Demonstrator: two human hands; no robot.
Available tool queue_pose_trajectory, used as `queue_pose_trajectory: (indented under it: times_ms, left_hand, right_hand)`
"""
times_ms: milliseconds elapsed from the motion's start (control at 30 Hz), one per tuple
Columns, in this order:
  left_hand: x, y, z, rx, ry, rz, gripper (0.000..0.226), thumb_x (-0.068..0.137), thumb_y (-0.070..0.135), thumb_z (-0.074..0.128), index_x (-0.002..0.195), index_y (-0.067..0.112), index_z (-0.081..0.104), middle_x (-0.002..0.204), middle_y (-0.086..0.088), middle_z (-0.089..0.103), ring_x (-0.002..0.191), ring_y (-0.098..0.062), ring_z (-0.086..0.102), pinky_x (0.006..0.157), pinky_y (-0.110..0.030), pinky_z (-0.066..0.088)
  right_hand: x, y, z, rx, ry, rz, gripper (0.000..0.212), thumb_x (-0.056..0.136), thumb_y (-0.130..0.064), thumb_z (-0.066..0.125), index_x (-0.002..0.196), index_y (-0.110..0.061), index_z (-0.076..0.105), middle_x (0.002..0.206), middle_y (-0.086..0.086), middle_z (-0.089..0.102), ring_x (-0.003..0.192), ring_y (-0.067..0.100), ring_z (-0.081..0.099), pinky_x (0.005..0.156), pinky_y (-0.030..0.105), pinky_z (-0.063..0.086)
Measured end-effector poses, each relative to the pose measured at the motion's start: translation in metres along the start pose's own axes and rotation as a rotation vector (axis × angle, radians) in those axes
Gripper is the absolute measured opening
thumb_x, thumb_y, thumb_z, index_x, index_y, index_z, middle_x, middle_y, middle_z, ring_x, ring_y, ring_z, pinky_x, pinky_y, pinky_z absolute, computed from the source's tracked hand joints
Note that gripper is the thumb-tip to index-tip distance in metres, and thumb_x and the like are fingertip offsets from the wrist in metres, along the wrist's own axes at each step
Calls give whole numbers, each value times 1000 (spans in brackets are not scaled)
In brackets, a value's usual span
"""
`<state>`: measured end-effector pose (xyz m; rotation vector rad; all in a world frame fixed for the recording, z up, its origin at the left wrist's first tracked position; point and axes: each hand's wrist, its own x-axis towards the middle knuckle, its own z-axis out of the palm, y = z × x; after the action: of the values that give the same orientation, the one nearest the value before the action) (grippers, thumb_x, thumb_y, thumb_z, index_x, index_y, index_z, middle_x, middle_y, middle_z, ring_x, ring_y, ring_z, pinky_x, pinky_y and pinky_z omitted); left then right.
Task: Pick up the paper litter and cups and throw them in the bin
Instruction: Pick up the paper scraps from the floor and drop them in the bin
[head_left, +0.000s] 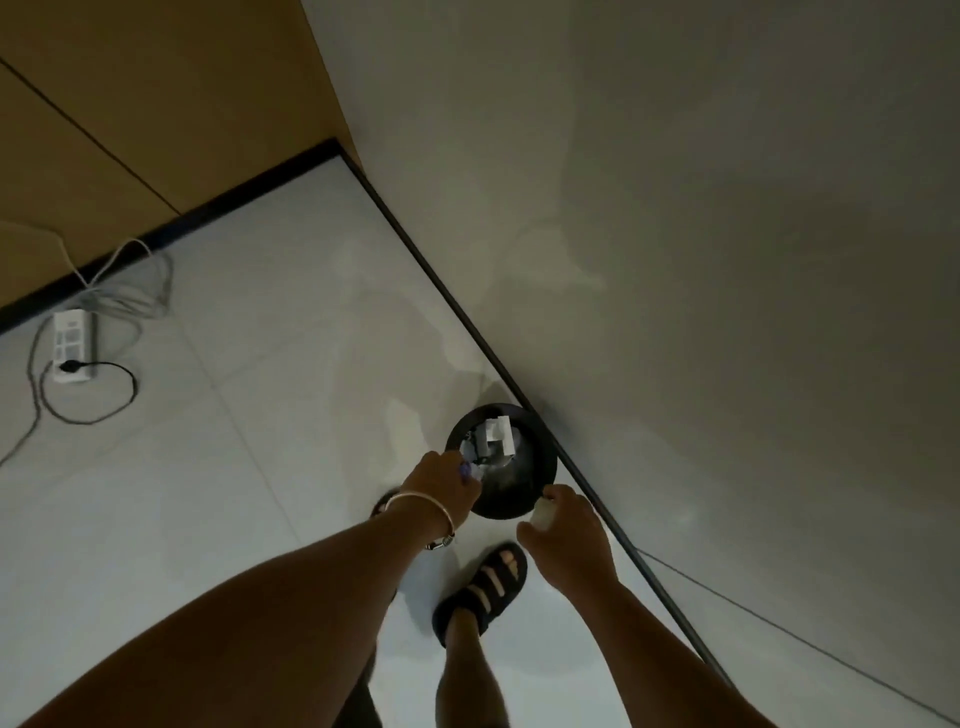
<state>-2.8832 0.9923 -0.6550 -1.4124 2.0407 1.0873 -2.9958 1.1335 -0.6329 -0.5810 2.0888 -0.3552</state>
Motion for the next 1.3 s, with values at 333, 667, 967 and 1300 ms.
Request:
queue_pose_trajectory:
  times_ms: [333, 667, 967, 1300]
  left_hand:
    - [164, -52, 114, -69, -114, 38, 38, 92, 30, 50, 123, 7, 47, 112, -15, 58, 96, -24, 58, 79, -26, 45]
    - [174, -85, 104, -59, -278, 69, 76, 82, 25, 62, 147, 29, 23, 136, -11, 41, 120, -28, 48, 93, -33, 43]
    - [87, -59, -33, 463, -274, 245, 72, 86, 40, 56, 148, 24, 21, 141, -10, 37, 126, -30, 40, 100, -41, 41]
    - [-43, 80, -92, 660, -242, 690, 68, 80, 39, 60, 141, 22, 34, 138, -8, 40, 124, -30, 41, 100, -40, 40]
  right_hand:
    - [172, 60, 123, 31, 10, 187, 42, 88, -29, 64, 124, -18, 46, 115, 5, 56, 86, 14, 54, 67, 19, 40]
    - [162, 68, 139, 101, 26, 237, 58, 87, -30, 63, 138, -24, 37, 131, 5, 48, 97, 15, 52, 81, 27, 46]
    - [50, 4, 55, 205, 178, 344, 65, 87, -37, 65, 143, -22, 37, 142, 3, 43, 120, 21, 52, 84, 25, 40]
    - [-120, -36, -7, 288, 438, 441, 74, 88, -50, 62, 149, -23, 30, 154, 1, 31, 134, 24, 40, 103, 39, 42]
